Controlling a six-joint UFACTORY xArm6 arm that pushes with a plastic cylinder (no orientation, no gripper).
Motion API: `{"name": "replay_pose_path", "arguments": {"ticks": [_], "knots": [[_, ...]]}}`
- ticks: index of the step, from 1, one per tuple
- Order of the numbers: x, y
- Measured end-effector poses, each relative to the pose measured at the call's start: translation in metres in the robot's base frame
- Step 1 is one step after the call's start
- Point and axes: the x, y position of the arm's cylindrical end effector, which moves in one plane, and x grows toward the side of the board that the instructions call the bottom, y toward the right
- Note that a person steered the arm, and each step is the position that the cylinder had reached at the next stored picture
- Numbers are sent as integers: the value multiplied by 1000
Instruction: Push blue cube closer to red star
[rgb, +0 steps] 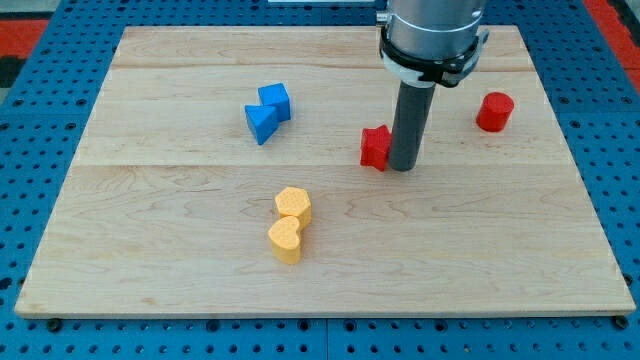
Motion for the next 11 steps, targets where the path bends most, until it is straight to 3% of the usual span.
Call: {"name": "replay_pose_path", "arguments": {"ticks": [2,4,5,7,8,9,11], "knots": [[-22,-7],[-91,3],[-104,-13],[-137,-102],[-142,-153],[-122,-192],[-118,-153]]}}
